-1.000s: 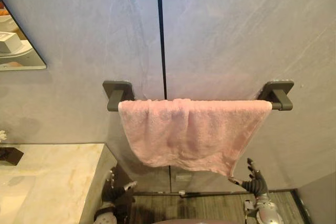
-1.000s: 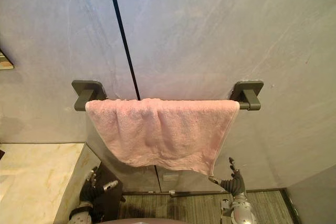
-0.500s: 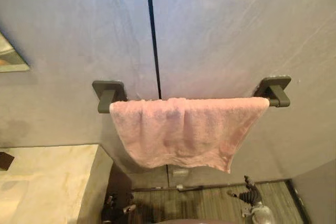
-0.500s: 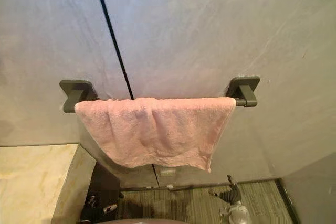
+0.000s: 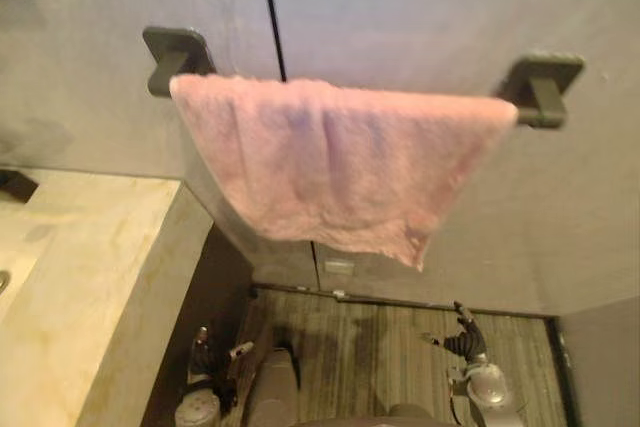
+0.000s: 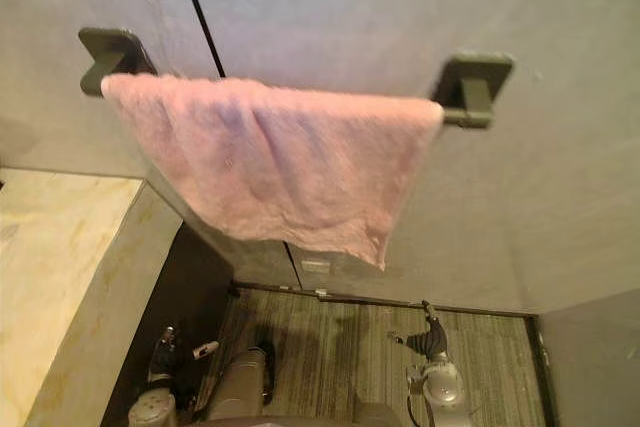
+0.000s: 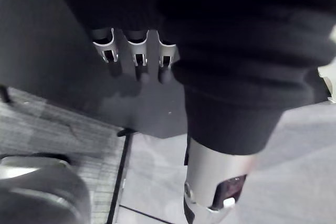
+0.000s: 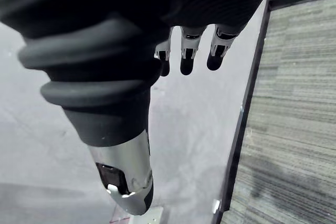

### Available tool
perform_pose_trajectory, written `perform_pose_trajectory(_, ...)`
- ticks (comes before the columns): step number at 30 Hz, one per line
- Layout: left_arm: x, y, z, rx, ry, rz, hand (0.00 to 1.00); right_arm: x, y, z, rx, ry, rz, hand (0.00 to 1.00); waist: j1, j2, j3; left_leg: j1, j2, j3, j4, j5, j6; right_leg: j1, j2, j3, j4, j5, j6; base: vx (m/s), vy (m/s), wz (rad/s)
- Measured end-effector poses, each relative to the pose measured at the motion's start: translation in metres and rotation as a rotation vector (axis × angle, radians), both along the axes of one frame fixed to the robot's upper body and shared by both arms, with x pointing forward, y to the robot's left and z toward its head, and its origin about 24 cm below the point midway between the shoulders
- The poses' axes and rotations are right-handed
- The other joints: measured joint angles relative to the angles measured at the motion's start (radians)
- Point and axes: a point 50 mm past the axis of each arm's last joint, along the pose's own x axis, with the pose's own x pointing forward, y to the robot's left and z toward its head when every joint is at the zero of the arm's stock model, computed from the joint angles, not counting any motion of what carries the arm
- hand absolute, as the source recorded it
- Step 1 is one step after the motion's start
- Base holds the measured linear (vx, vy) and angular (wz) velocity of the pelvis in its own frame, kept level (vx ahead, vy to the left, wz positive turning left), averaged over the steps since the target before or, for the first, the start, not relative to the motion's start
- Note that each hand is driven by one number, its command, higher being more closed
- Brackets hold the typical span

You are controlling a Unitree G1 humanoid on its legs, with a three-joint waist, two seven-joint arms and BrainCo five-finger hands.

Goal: Organize washtable

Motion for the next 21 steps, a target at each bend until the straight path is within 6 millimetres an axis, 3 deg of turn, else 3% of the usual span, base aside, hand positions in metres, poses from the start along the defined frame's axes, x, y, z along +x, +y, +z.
perform_pose_trajectory(1, 0.002, -0.008, 0.000, -0.024, -0.008, -0.010, 0.00, 0.001, -0.004, 0.000, -0.018, 0.002, -0.013, 0.00, -0.020, 0.012, 0.016, 0.012, 0.002, -0.031, -0.142, 0.139, -0.020, -0.013, 0.027, -0.072, -0.007, 0.028, -0.049, -0.54, -0.387, 1.45)
perform_pose_trajectory(2, 0.005, -0.011, 0.000, -0.029, -0.013, -0.018, 0.00, 0.002, -0.006, 0.000, -0.020, 0.004, -0.023, 0.00, -0.025, 0.016, 0.023, 0.017, 0.002, -0.031, -0.158, 0.143, -0.023, -0.011, 0.034, -0.106, -0.015, 0.038, -0.069, -0.44, -0.254, 1.42)
perform_pose_trajectory(4, 0.003, -0.010, -0.001, -0.024, -0.004, -0.023, 0.00, -0.007, -0.007, -0.006, -0.015, 0.039, -0.057, 0.00, -0.021, -0.012, 0.044, 0.016, -0.020, 0.027, 0.080, -0.006, 0.001, -0.026, 0.018, -0.199, -0.013, 0.071, -0.123, -0.36, -0.239, 1.03)
perform_pose_trajectory(5, 0.002, -0.008, 0.000, -0.020, -0.003, -0.023, 0.00, -0.007, -0.006, -0.007, -0.013, 0.042, -0.054, 0.00, -0.019, -0.019, 0.045, 0.016, -0.018, 0.047, 0.139, -0.045, 0.007, -0.034, 0.013, -0.210, -0.016, 0.080, -0.130, -0.36, -0.227, 0.77)
perform_pose_trajectory(7, 0.003, -0.006, 0.001, -0.012, -0.007, -0.026, 0.00, -0.008, -0.004, -0.007, -0.010, 0.042, -0.047, 0.00, -0.028, -0.016, 0.039, 0.058, 0.026, 0.090, 0.323, -0.173, 0.004, -0.053, 0.013, -0.272, -0.051, 0.132, -0.154, -0.28, -0.139, 0.71)
perform_pose_trajectory(10, 0.002, -0.005, 0.001, -0.012, -0.005, -0.029, 0.00, -0.012, -0.003, -0.010, -0.002, 0.056, -0.044, 0.00, -0.058, -0.007, 0.028, 0.203, 0.085, 0.126, 0.367, -0.248, -0.004, -0.063, 0.015, -0.353, -0.088, 0.170, -0.166, -0.23, -0.016, 0.87)
perform_pose_trajectory(11, 0.004, -0.006, 0.000, -0.012, 0.000, -0.035, 0.00, -0.012, -0.006, -0.012, -0.001, 0.069, -0.060, 0.00, -0.086, 0.016, 0.004, 0.327, 0.117, 0.125, 0.248, -0.249, -0.006, -0.096, 0.011, -0.413, -0.079, 0.188, -0.169, -0.15, 0.040, 0.89)
perform_pose_trajectory(12, 0.006, -0.006, 0.000, -0.011, -0.002, -0.039, 0.00, -0.013, -0.008, -0.013, -0.001, 0.073, -0.068, 0.00, -0.092, 0.022, -0.002, 0.347, 0.123, 0.124, 0.212, -0.238, -0.006, -0.106, 0.009, -0.424, -0.069, 0.188, -0.169, -0.23, 0.098, 1.17)
perform_pose_trajectory(13, 0.013, -0.007, 0.001, -0.007, -0.014, -0.057, 0.00, -0.013, -0.012, -0.014, -0.001, 0.082, -0.084, 0.00, -0.107, 0.046, -0.020, 0.398, 0.138, 0.123, 0.095, -0.173, 0.007, -0.149, -0.006, -0.459, -0.029, 0.188, -0.169, -0.17, 0.151, 1.15)
perform_pose_trajectory(14, 0.025, -0.009, 0.005, 0.003, -0.036, -0.097, 0.00, -0.014, -0.018, -0.016, -0.001, 0.097, -0.107, 0.00, -0.128, 0.047, -0.024, 0.435, 0.107, 0.115, -0.086, -0.149, -0.022, -0.224, -0.059, -0.491, 0.065, 0.191, -0.173, -0.22, 0.194, 1.55)
perform_pose_trajectory(15, 0.035, -0.011, 0.009, 0.014, -0.057, -0.133, 0.00, -0.012, -0.021, -0.015, -0.007, 0.095, -0.113, 0.00, -0.155, 0.043, -0.021, 0.435, 0.090, 0.121, -0.157, -0.142, -0.035, -0.290, -0.109, -0.509, 0.176, 0.206, -0.201, -0.34, 0.209, 1.49)
perform_pose_trajectory(16, 0.046, -0.010, 0.015, 0.033, -0.086, -0.155, 0.00, -0.009, -0.021, -0.017, -0.003, 0.103, -0.109, 0.00, -0.151, 0.056, -0.016, 0.437, 0.098, 0.125, -0.214, -0.162, -0.068, -0.357, -0.093, -0.489, 0.118, 0.222, -0.131, -0.30, 0.123, 1.01)
perform_pose_trajectory(17, 0.044, -0.003, 0.015, 0.052, -0.080, -0.158, 0.00, -0.008, -0.017, -0.017, 0.010, 0.100, -0.108, 0.00, -0.149, 0.041, -0.016, 0.440, 0.093, 0.132, -0.225, -0.177, -0.090, -0.345, -0.091, -0.484, 0.028, 0.282, -0.148, -0.37, 0.117, 0.54)
perform_pose_trajectory(18, 0.044, -0.001, 0.012, 0.055, -0.062, -0.159, 0.00, 0.002, -0.016, -0.014, 0.012, 0.077, -0.105, 0.00, -0.151, 0.068, -0.010, 0.436, 0.127, 0.147, -0.236, -0.221, -0.128, -0.330, -0.070, -0.515, -0.007, 0.329, -0.163, -0.21, 0.055, 0.20)
perform_pose_trajectory(20, 0.043, 0.001, 0.011, 0.060, -0.054, -0.159, 0.00, 0.007, -0.013, -0.014, 0.022, 0.076, -0.101, 0.00, -0.150, 0.064, -0.006, 0.436, 0.117, 0.158, -0.245, -0.239, -0.134, -0.320, -0.070, -0.513, -0.048, 0.368, -0.150, -0.24, 0.124, 0.06)
perform_pose_trajectory(21, 0.041, 0.003, 0.011, 0.064, -0.050, -0.151, 0.00, 0.008, -0.009, -0.016, 0.032, 0.081, -0.097, 0.00, -0.143, 0.049, 0.004, 0.436, 0.094, 0.165, -0.241, -0.233, -0.125, -0.299, -0.076, -0.506, -0.094, 0.409, -0.134, -0.30, 0.217, -0.05)
